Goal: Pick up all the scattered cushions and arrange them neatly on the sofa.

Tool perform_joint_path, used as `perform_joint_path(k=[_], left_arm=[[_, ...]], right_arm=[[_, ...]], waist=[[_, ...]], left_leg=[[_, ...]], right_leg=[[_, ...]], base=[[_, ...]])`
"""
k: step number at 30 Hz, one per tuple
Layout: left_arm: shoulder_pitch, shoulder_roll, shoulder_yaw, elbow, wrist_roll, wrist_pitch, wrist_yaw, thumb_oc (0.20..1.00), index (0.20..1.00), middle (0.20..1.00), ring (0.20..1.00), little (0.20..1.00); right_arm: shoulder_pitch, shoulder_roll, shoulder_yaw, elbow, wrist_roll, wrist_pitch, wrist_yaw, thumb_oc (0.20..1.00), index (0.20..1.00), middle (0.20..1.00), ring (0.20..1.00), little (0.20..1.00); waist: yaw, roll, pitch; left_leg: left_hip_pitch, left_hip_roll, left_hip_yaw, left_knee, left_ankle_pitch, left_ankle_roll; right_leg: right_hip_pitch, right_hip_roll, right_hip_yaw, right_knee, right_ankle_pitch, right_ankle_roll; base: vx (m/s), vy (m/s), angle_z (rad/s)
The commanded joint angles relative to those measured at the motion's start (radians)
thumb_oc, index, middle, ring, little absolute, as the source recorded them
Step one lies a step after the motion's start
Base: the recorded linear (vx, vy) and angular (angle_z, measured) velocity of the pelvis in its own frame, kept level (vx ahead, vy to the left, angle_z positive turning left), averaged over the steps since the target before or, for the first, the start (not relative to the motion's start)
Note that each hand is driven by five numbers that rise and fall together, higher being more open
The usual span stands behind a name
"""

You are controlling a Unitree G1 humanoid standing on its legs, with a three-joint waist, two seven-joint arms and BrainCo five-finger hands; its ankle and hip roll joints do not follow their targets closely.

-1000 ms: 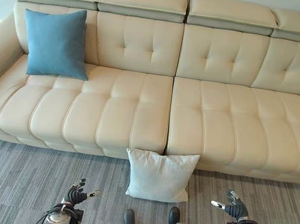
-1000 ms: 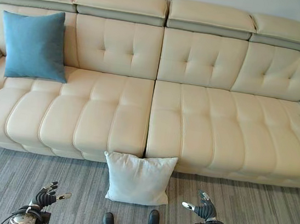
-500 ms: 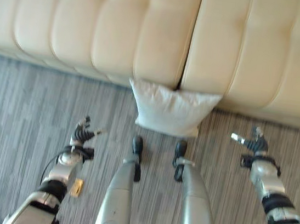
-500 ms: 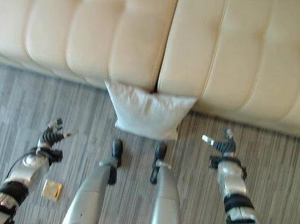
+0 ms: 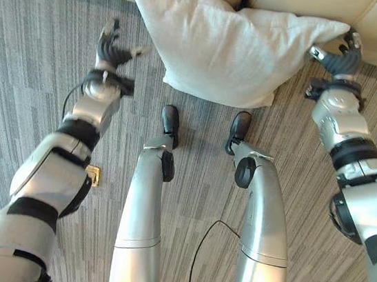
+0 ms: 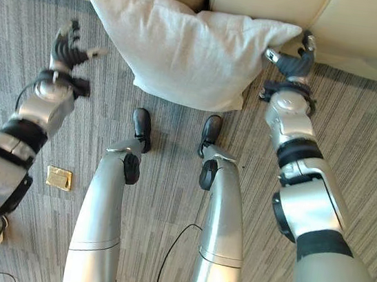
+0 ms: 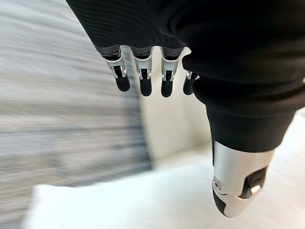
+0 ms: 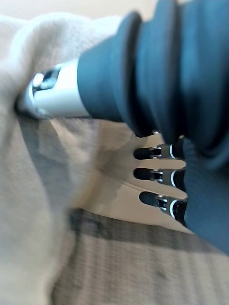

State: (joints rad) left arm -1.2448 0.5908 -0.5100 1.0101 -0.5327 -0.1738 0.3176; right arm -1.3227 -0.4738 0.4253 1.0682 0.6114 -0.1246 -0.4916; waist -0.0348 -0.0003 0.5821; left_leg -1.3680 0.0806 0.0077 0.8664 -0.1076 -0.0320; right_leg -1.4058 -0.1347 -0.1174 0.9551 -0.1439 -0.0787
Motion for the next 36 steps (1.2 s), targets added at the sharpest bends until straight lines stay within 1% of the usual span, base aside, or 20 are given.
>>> perform_joint_path(k=[1, 2, 6, 10, 11, 15, 16, 17, 18, 19, 20, 21, 23, 24, 27, 30, 31, 32, 33, 36], left_arm=[[0.041, -0.045, 0.031, -0.051, -0.035, -0.058, 0.013, 0.614, 0.614, 0.614, 0.614, 0.614], [0.039, -0.056, 0.024, -0.084, -0.035, -0.064, 0.014, 0.200, 0.200, 0.200, 0.200, 0.200], [0.079, -0.073, 0.018, -0.266, -0.008, -0.100, 0.024, 0.200, 0.200, 0.200, 0.200, 0.200], [0.256, -0.102, 0.104, -0.444, 0.031, -0.117, 0.037, 0.200, 0.200, 0.200, 0.200, 0.200], [0.348, -0.125, 0.130, -0.524, 0.059, -0.117, 0.031, 0.200, 0.200, 0.200, 0.200, 0.200], [0.462, -0.153, 0.164, -0.614, 0.080, -0.114, 0.022, 0.200, 0.200, 0.200, 0.200, 0.200], [0.576, -0.171, 0.186, -0.700, 0.093, -0.114, 0.001, 0.200, 0.200, 0.200, 0.200, 0.200], [0.674, -0.196, 0.219, -0.768, 0.116, -0.111, -0.013, 0.200, 0.200, 0.200, 0.200, 0.200], [0.677, -0.196, 0.219, -0.771, 0.117, -0.110, -0.013, 0.200, 0.200, 0.200, 0.200, 0.200], [0.792, -0.228, 0.236, -0.831, 0.114, -0.112, -0.039, 0.200, 0.200, 0.200, 0.200, 0.200], [0.794, -0.229, 0.236, -0.833, 0.115, -0.111, -0.039, 0.200, 0.200, 0.200, 0.200, 0.200], [0.888, -0.248, 0.260, -0.882, 0.120, -0.113, -0.058, 0.200, 0.200, 0.200, 0.200, 0.200], [0.939, -0.249, 0.264, -0.903, 0.123, -0.112, -0.073, 0.200, 0.200, 0.200, 0.200, 0.200], [1.032, -0.237, 0.285, -0.944, 0.141, -0.116, -0.095, 0.200, 0.200, 0.200, 0.200, 0.200], [1.153, -0.220, 0.325, -0.992, 0.166, -0.110, -0.119, 0.200, 0.200, 0.200, 0.200, 0.200], [1.235, -0.213, 0.366, -1.009, 0.195, -0.103, -0.124, 0.200, 0.200, 0.200, 0.200, 0.200], [1.237, -0.214, 0.366, -1.010, 0.195, -0.102, -0.124, 0.200, 0.200, 0.200, 0.200, 0.200], [1.272, -0.221, 0.383, -1.003, 0.199, -0.095, -0.131, 0.200, 0.200, 0.200, 0.200, 0.200], [1.273, -0.221, 0.382, -1.004, 0.199, -0.095, -0.131, 0.200, 0.200, 0.200, 0.200, 0.200], [1.309, -0.218, 0.404, -0.978, 0.224, -0.075, -0.138, 0.200, 0.200, 0.200, 0.200, 0.200]], right_arm=[[0.000, 0.059, 0.091, -0.073, -0.030, -0.058, 0.044, 0.200, 0.200, 0.200, 0.200, 0.200], [0.005, 0.070, 0.097, -0.103, -0.034, -0.065, 0.044, 0.200, 0.200, 0.200, 0.200, 0.200], [0.076, 0.105, 0.073, -0.269, -0.053, -0.120, 0.059, 0.200, 0.200, 0.200, 0.200, 0.200], [0.263, 0.107, 0.001, -0.472, -0.132, -0.149, 0.081, 0.200, 0.200, 0.200, 0.200, 0.200], [0.358, 0.105, -0.028, -0.562, -0.165, -0.150, 0.100, 0.200, 0.200, 0.200, 0.200, 0.200], [0.486, 0.107, -0.065, -0.670, -0.196, -0.152, 0.125, 0.200, 0.200, 0.200, 0.200, 0.200], [0.613, 0.106, -0.088, -0.769, -0.221, -0.147, 0.166, 0.200, 0.200, 0.200, 0.200, 0.200], [0.737, 0.127, -0.125, -0.832, -0.213, -0.163, 0.201, 0.200, 0.200, 0.200, 0.200, 0.200], [0.740, 0.127, -0.124, -0.834, -0.214, -0.162, 0.201, 0.200, 0.200, 0.200, 0.200, 0.200], [0.864, 0.147, -0.142, -0.909, -0.198, -0.157, 0.254, 0.200, 0.200, 0.200, 0.200, 0.200], [0.867, 0.147, -0.141, -0.910, -0.198, -0.156, 0.254, 0.200, 0.200, 0.200, 0.200, 0.200], [0.976, 0.158, -0.162, -0.958, -0.179, -0.161, 0.298, 0.200, 0.200, 0.200, 0.200, 0.200], [1.028, 0.152, -0.169, -0.987, -0.173, -0.155, 0.324, 0.200, 0.200, 0.200, 0.200, 0.200], [1.121, 0.136, -0.189, -1.031, -0.168, -0.152, 0.368, 0.200, 0.200, 0.200, 0.200, 0.200], [1.234, 0.106, -0.215, -1.088, -0.183, -0.137, 0.414, 0.200, 0.200, 0.200, 0.200, 0.200], [1.301, 0.087, -0.247, -1.119, -0.199, -0.120, 0.436, 0.200, 0.200, 0.200, 0.200, 0.200], [1.303, 0.087, -0.247, -1.121, -0.199, -0.120, 0.436, 0.200, 0.200, 0.200, 0.200, 0.200], [1.326, 0.082, -0.266, -1.132, -0.206, -0.115, 0.443, 0.200, 0.200, 0.200, 0.200, 0.200], [1.328, 0.082, -0.266, -1.133, -0.206, -0.114, 0.443, 0.200, 0.200, 0.200, 0.200, 0.200], [1.336, 0.069, -0.293, -1.143, -0.228, -0.101, 0.441, 0.200, 0.200, 0.200, 0.200, 0.200]], waist=[[0.001, 0.044, -0.124], [0.001, 0.046, -0.130], [-0.006, 0.042, -0.160], [-0.020, 0.025, -0.182], [-0.024, 0.019, -0.182], [-0.029, 0.012, -0.178], [-0.034, 0.003, -0.187], [-0.041, -0.013, -0.191], [-0.040, -0.013, -0.188], [-0.043, -0.024, -0.205], [-0.043, -0.024, -0.203], [-0.043, -0.031, -0.223], [-0.044, -0.033, -0.234], [-0.043, -0.034, -0.271], [-0.043, -0.036, -0.329], [-0.044, -0.037, -0.386], [-0.044, -0.037, -0.385], [-0.042, -0.036, -0.421], [-0.042, -0.036, -0.420], [-0.035, -0.033, -0.466]], left_leg=[[0.045, -0.036, 0.007, 0.103, -0.168, 0.015], [0.047, -0.040, 0.006, 0.094, -0.162, 0.015], [0.107, -0.049, 0.002, 0.018, -0.137, 0.005], [0.267, -0.038, 0.007, -0.113, -0.114, -0.012], [0.358, -0.035, 0.014, -0.176, -0.105, -0.018], [0.475, -0.036, 0.022, -0.247, -0.093, -0.025], [0.592, -0.038, 0.027, -0.318, -0.083, -0.026], [0.689, -0.047, 0.037, -0.396, -0.045, -0.025], [0.697, -0.047, 0.037, -0.400, -0.043, -0.025], [0.807, -0.053, 0.041, -0.468, -0.035, -0.024], [0.813, -0.053, 0.041, -0.472, -0.034, -0.024], [0.918, -0.049, 0.050, -0.539, -0.024, -0.028], [0.973, -0.046, 0.054, -0.575, -0.017, -0.028], [1.068, -0.036, 0.065, -0.638, -0.007, -0.029], [1.197, -0.035, 0.089, -0.716, 0.005, -0.031], [1.277, -0.036, 0.103, -0.778, 0.019, -0.031], [1.281, -0.036, 0.104, -0.781, 0.020, -0.031], [1.324, -0.036, 0.113, -0.812, 0.027, -0.033], [1.329, -0.036, 0.113, -0.815, 0.028, -0.034], [1.392, -0.032, 0.117, -0.863, 0.039, -0.037]], right_leg=[[0.057, 0.009, 0.063, -0.037, -0.046, 0.111], [0.061, 0.009, 0.057, -0.044, -0.045, 0.111], [0.120, 0.019, 0.039, -0.103, -0.032, 0.121], [0.271, 0.015, 0.035, -0.225, 0.005, 0.139], [0.352, 0.011, 0.032, -0.281, 0.019, 0.146], [0.462, 0.010, 0.026, -0.353, 0.038, 0.154], [0.576, 0.005, 0.014, -0.435, 0.059, 0.161], [0.669, -0.002, 0.006, -0.512, 0.105, 0.163], [0.676, -0.002, 0.005, -0.516, 0.107, 0.163], [0.788, 0.000, 0.001, -0.591, 0.123, 0.170], [0.793, 0.000, 0.001, -0.593, 0.124, 0.170], [0.898, 0.002, -0.001, -0.653, 0.133, 0.179], [0.954, 0.004, -0.002, -0.690, 0.141, 0.182], [1.042, 0.009, -0.004, -0.740, 0.147, 0.190], [1.162, 0.027, 0.000, -0.814, 0.151, 0.197], [1.235, 0.040, 0.000, -0.864, 0.155, 0.201], [1.239, 0.040, 0.001, -0.866, 0.155, 0.201], [1.279, 0.049, 0.000, -0.891, 0.153, 0.202], [1.282, 0.049, 0.000, -0.893, 0.153, 0.202], [1.346, 0.061, -0.006, -0.923, 0.148, 0.200]], base=[[0.01, -0.048, 0.01], [0.01, -0.036, 0.01], [0.00, 0.001, 0.07], [-0.02, 0.044, 0.07], [0.00, 0.037, 0.01], [0.00, 0.018, 0.02], [0.00, 0.000, 0.00], [-0.01, 0.025, -0.10], [0.06, 0.012, -0.16], [0.10, -0.002, -0.15], [0.20, -0.001, -0.08], [0.10, 0.001, -0.03], [0.18, 0.017, -0.08], [0.27, 0.027, -0.12], [0.21, 0.010, -0.15], [0.14, -0.005, -0.12], [0.13, -0.008, -0.09], [0.09, -0.005, -0.05], [0.16, -0.015, -0.06], [0.09, -0.015, -0.02]])
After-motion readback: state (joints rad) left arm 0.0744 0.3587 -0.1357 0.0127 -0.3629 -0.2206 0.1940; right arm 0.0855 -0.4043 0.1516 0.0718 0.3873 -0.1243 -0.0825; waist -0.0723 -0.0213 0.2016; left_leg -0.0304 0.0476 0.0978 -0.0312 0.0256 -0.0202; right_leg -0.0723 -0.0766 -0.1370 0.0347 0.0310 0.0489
